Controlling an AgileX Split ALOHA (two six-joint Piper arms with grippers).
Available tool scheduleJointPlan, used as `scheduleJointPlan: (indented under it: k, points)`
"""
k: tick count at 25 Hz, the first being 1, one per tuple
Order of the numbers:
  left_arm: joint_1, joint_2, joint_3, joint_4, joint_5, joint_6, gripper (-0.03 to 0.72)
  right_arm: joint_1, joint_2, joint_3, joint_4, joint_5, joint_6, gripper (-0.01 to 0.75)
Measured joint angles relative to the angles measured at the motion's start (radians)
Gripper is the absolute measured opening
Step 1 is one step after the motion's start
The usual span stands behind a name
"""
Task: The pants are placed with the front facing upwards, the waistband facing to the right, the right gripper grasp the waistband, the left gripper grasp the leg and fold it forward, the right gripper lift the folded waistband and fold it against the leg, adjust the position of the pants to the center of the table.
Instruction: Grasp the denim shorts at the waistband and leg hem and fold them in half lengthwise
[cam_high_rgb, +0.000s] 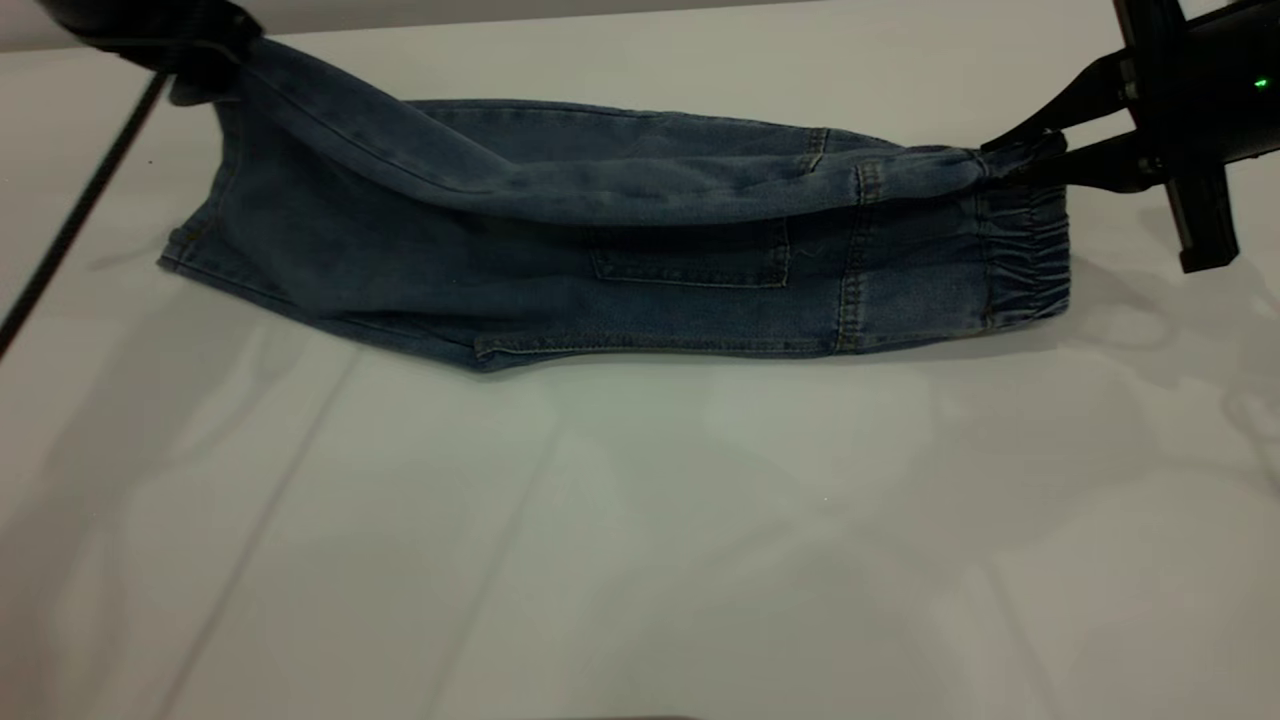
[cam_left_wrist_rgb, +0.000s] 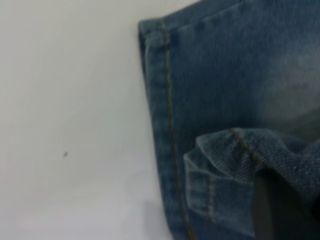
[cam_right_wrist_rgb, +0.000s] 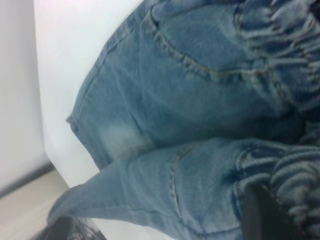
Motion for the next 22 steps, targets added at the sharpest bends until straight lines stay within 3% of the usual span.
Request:
scheduleJointPlan:
  k: [10, 16, 22]
  points:
    - [-0.001, 0.078, -0.044, 0.0, 0.026, -0.131, 0.079, 0.0, 0.072, -0.11, -0.001, -0.032, 0.184, 0.058]
    - [-0.001, 0.083, -0.051, -0.001, -0.048, -0.328, 0.22, 0.0, 0.085, -0.125, 0.0, -0.099, 0.37, 0.076]
    - [-0.001, 0.083, -0.051, -0.002, -0.062, -0.397, 0.34, 0.0, 0.088, -0.136, 0.0, -0.172, 0.388, 0.143]
